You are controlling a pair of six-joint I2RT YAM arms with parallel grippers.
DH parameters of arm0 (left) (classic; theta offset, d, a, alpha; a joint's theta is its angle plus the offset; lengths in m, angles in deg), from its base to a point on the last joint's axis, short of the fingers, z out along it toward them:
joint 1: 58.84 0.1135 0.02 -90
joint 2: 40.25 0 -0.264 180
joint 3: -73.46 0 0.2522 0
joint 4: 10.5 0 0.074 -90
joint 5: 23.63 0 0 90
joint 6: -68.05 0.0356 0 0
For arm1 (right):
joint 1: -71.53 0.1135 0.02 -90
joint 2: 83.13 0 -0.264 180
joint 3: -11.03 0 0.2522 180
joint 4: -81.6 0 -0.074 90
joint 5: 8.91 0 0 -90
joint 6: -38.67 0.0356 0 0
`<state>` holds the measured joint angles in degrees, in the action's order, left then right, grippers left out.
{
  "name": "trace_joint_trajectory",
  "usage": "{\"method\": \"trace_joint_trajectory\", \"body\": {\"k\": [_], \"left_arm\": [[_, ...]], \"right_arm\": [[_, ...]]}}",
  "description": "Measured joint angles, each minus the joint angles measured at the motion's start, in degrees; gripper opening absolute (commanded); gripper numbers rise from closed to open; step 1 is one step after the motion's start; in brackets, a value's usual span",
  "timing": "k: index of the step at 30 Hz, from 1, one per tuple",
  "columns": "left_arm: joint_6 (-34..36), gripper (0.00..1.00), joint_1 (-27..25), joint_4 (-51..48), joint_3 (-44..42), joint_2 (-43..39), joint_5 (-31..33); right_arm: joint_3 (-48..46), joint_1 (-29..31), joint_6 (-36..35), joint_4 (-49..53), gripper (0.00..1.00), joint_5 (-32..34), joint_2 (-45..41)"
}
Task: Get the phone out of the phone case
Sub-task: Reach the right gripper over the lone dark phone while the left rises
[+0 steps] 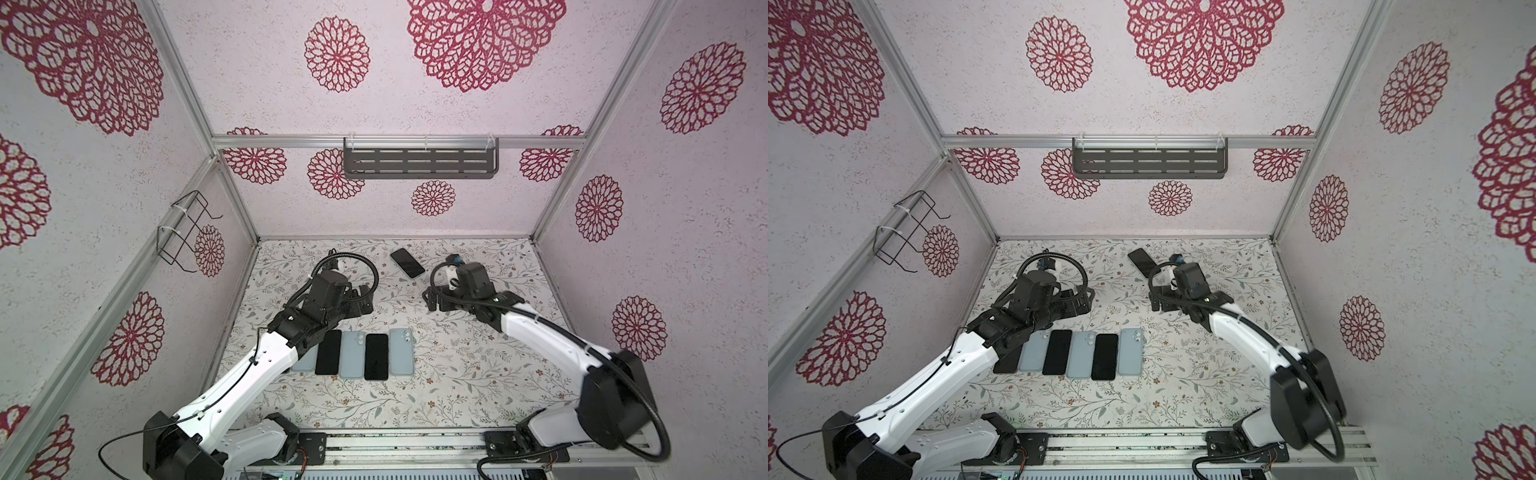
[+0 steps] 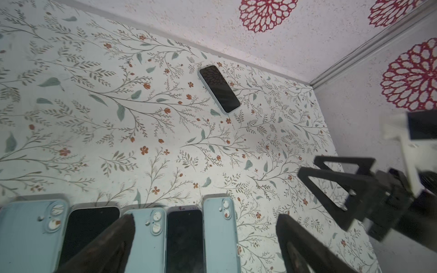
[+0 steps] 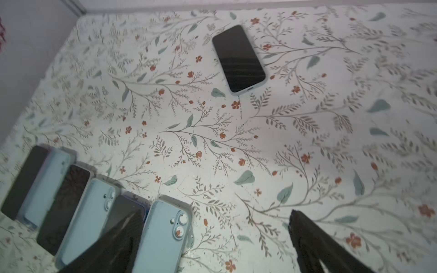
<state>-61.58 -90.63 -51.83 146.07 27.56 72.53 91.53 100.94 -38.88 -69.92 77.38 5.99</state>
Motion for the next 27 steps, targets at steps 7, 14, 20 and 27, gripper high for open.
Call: {"method": "trace_joint_trajectory", "body": {"k": [7,14,20,27], "left_arm": [[-0.22,0.97,2.54,3.69,-0.52,3.56,-4.0],[-0.68,0.97,4.44,5.97,-1.27,6.45,-5.53],[-0.87,0.97,5.01,6.73,-1.44,8.7,-5.92],[-0.98,0.97,5.35,7.76,-1.64,9.49,-6.19]], "right_arm": [[30.27,-2.21,-16.0,8.96,0.98,-6.03,29.44],[52.24,-4.07,-22.58,17.46,0.98,-6.56,48.04],[60.43,-4.26,-25.46,21.57,0.99,-4.2,54.27],[67.28,-4.31,-27.32,23.96,0.99,-1.86,58.66]]}}
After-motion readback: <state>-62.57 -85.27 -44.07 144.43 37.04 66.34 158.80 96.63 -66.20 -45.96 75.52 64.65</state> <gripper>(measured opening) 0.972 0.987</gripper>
